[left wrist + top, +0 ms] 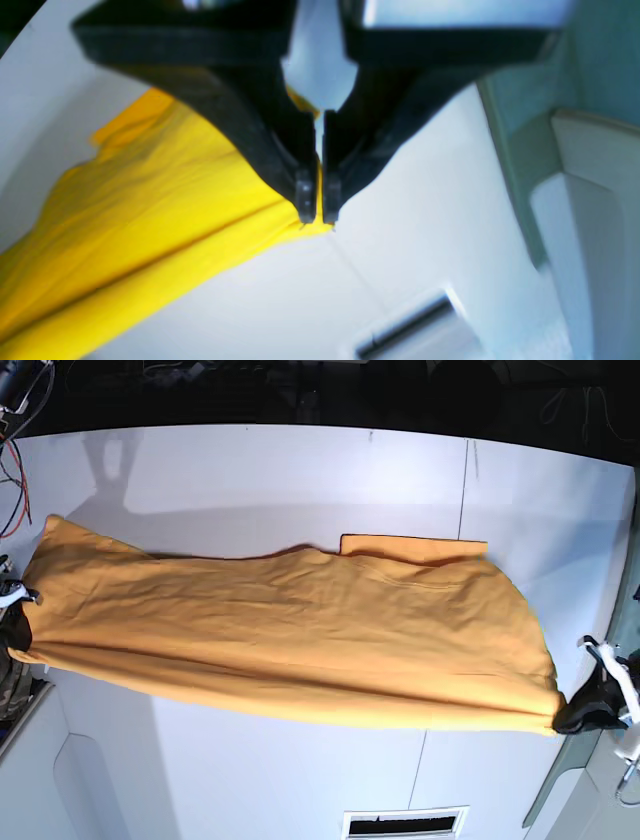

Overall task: Layout the t-shirt on the table in an organized manner, then fold the t-shirt properly
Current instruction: 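Lay the stretched shirt flat on the table and release both grippers, then grasp the shirt corner nearest the left gripper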

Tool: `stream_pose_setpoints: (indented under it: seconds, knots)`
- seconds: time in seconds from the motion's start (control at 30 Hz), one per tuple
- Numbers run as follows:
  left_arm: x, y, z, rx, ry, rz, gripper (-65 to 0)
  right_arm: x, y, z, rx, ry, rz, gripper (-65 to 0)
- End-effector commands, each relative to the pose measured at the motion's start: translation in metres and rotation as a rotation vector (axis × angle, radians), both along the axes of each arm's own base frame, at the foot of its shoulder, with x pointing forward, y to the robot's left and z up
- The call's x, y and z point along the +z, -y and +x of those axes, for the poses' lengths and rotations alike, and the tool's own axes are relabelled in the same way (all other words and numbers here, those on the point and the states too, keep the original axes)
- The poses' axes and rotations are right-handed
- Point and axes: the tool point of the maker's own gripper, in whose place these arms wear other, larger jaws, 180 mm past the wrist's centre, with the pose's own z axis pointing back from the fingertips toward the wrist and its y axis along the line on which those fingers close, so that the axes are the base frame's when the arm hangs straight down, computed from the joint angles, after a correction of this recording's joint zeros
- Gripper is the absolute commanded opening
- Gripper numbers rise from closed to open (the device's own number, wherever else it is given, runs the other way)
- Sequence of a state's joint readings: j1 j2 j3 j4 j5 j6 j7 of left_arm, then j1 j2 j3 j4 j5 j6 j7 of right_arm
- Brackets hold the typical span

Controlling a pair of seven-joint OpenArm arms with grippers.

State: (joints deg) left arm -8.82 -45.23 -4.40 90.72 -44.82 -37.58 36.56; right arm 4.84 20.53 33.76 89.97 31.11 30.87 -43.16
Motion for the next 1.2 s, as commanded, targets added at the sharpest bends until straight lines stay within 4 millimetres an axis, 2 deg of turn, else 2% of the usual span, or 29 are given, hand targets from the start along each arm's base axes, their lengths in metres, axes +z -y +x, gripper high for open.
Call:
stream_pose_setpoints:
  seconds: [0.0, 0.17, 0.2, 0.27, 0.3, 0.33, 0.4, 0.43, 0.5, 0.57, 0.63, 0.77, 1.03, 1.17]
  knots:
    - [0.007, -0.010, 0.015, 0.035, 0.039, 0.007, -65.0, 0.007, 0.007, 0.014, -0.019, 0.024, 0.005, -65.0]
    - [-0.060, -0.013, 0.058, 0.159, -0.042, -0.044, -65.0, -0.029, -0.020, 0.047, 0.039, -0.072, 0.111, -65.0]
    - [-0.071, -0.012, 0.063, 0.177, -0.069, -0.066, -62.9, -0.033, -0.028, 0.052, 0.053, -0.081, 0.123, -65.0]
    - [-0.085, -0.011, 0.071, 0.210, -0.114, -0.103, -46.9, -0.037, -0.039, 0.057, 0.075, -0.092, 0.138, -65.0]
    - [-0.089, -0.011, 0.073, 0.223, -0.135, -0.116, -40.5, -0.037, -0.042, 0.058, 0.072, -0.094, 0.143, -61.6]
    - [-0.090, -0.014, 0.073, 0.231, -0.159, -0.116, -36.9, -0.037, -0.044, 0.060, 0.068, -0.093, 0.151, -54.1]
    - [-0.088, -0.012, 0.071, 0.213, -0.213, -0.126, -36.2, -0.038, -0.045, 0.059, 0.061, -0.099, 0.156, -42.6]
    - [-0.084, -0.007, 0.067, 0.173, -0.238, -0.148, -36.2, -0.039, -0.044, 0.058, 0.059, -0.103, 0.157, -40.3]
    - [-0.068, 0.005, 0.059, 0.099, -0.255, -0.231, -36.2, -0.041, -0.040, 0.055, 0.049, -0.124, 0.163, -40.2]
    - [-0.062, 0.001, 0.048, 0.090, -0.294, -0.282, -36.2, -0.042, -0.032, 0.048, 0.026, -0.139, 0.179, -40.2]
    - [-0.067, -0.005, 0.029, 0.086, -0.356, -0.301, -36.2, -0.042, -0.022, 0.037, -0.003, -0.141, 0.216, -40.2]
    - [-0.103, -0.020, -0.014, 0.127, -0.474, -0.325, -36.2, -0.048, -0.009, 0.007, -0.044, -0.135, 0.297, -40.2]
    - [-0.167, -0.007, -0.083, 0.183, -0.638, -0.424, -36.2, -0.093, -0.006, -0.047, -0.096, -0.242, 0.318, -40.2]
    - [-0.194, -0.001, -0.114, 0.195, -0.717, -0.405, -35.0, -0.100, 0.003, -0.062, -0.138, -0.236, 0.322, -40.1]
